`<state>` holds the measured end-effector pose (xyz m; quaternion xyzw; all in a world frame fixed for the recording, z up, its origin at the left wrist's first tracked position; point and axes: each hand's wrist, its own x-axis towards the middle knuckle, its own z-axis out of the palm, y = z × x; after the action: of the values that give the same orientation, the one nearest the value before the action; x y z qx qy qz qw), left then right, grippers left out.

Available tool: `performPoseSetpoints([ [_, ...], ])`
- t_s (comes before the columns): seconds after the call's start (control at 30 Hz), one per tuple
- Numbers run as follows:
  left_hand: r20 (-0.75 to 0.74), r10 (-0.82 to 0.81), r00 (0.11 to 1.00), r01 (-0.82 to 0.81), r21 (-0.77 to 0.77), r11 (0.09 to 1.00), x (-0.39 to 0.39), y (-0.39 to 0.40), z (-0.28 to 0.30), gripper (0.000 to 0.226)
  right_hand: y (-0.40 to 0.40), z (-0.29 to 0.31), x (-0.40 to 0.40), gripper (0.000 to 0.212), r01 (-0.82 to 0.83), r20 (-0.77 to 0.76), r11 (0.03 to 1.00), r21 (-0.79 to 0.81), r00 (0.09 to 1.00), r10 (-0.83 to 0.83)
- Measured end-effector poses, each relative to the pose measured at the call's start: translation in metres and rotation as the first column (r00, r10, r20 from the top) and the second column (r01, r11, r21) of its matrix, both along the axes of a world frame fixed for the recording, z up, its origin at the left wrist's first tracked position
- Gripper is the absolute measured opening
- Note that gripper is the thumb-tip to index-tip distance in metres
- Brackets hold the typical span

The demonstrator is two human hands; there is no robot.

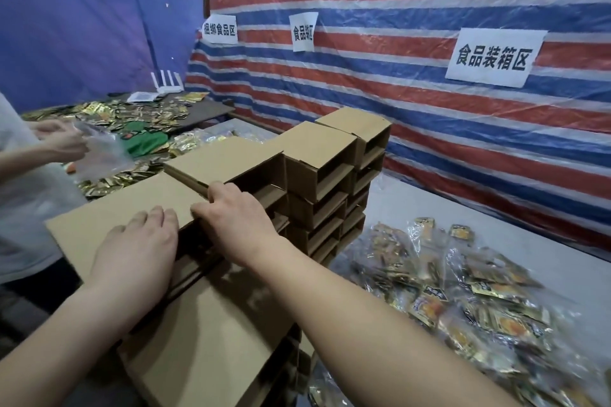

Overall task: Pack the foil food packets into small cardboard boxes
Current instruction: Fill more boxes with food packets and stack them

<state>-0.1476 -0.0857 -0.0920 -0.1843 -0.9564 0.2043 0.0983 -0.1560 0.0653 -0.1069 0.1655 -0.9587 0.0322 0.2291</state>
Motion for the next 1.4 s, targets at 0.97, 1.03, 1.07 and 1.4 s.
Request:
performPoseSetpoints([
  [0.97, -0.086, -0.758, 0.646, 0.695, 0.476, 0.539, 0.165, 0.277, 0.017, 0.025, 0.265, 0.027, 0.299, 0.022, 0.693, 0.281, 0.713, -0.113, 0.71, -0.646],
  [1.03, 0.023, -0.799, 0.601, 0.666, 0.539, 0.516, 0.181, 0.297, -0.016, 0.025, 0.277, 0.0, 0.334, 0.018, 0.765, 0.357, 0.635, -0.111, 0.627, -0.693],
  [1.07, 0.09, -0.811, 0.579, 0.631, 0.58, 0.515, 0.188, 0.303, -0.034, 0.025, 0.281, -0.016, 0.349, 0.018, 0.797, 0.395, 0.594, -0.111, 0.583, -0.709],
  [1.4, 0.647, -0.672, 0.36, 0.094, 0.692, 0.716, 0.229, 0.3, -0.211, 0.034, 0.248, -0.188, 0.417, 0.01, 0.942, 0.654, 0.321, -0.1, 0.305, -0.693],
])
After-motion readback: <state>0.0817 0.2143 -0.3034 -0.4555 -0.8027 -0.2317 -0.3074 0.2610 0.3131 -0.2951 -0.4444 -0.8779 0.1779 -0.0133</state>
